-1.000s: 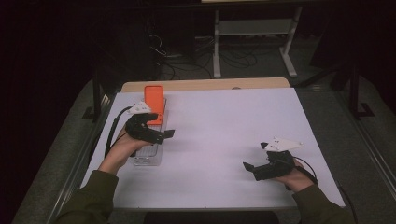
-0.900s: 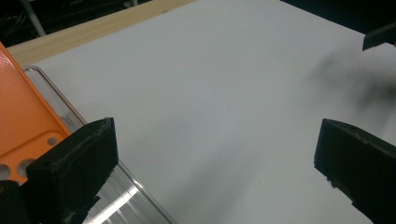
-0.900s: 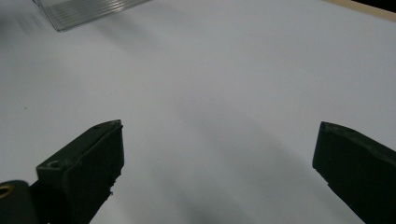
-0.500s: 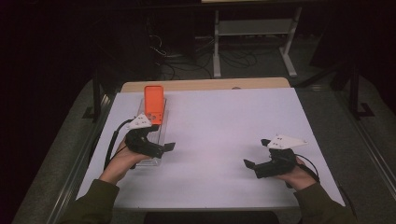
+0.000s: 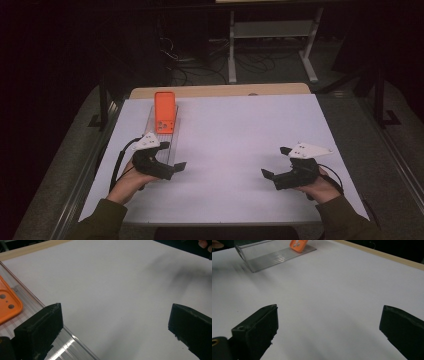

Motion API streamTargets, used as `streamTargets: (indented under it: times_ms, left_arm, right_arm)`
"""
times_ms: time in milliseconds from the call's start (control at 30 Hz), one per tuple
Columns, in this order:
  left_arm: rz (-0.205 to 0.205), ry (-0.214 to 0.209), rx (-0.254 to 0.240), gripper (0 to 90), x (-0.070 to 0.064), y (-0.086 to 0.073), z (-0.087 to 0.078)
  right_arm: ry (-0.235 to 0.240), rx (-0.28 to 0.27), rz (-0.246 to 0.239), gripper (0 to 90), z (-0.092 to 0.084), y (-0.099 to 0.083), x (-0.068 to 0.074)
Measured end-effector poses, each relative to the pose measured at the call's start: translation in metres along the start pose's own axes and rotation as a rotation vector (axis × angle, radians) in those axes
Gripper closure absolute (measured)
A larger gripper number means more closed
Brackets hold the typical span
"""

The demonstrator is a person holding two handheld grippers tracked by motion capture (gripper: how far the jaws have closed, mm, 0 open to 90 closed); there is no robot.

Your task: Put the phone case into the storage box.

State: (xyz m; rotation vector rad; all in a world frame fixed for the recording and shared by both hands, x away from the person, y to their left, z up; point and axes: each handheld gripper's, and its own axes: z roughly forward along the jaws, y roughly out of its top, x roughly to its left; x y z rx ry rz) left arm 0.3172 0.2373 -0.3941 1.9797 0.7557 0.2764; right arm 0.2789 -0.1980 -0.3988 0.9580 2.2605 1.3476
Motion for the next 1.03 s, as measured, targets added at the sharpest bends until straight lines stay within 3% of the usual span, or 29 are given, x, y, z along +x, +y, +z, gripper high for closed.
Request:
streamTargets:
  times_ms: [567, 1033]
  left_arm:
    - [-0.012, -0.019, 0.006, 0.0, 0.002, -0.012, 0.002]
    - [-0.006, -0.023, 0.012, 0.0, 0.001, -0.012, 0.002]
  right_arm:
    - [-0.004, -0.021, -0.005, 1.2, -0.003, 0.008, -0.001]
    - [-0.004, -0.020, -0.008, 1.2, -0.003, 0.008, -0.001]
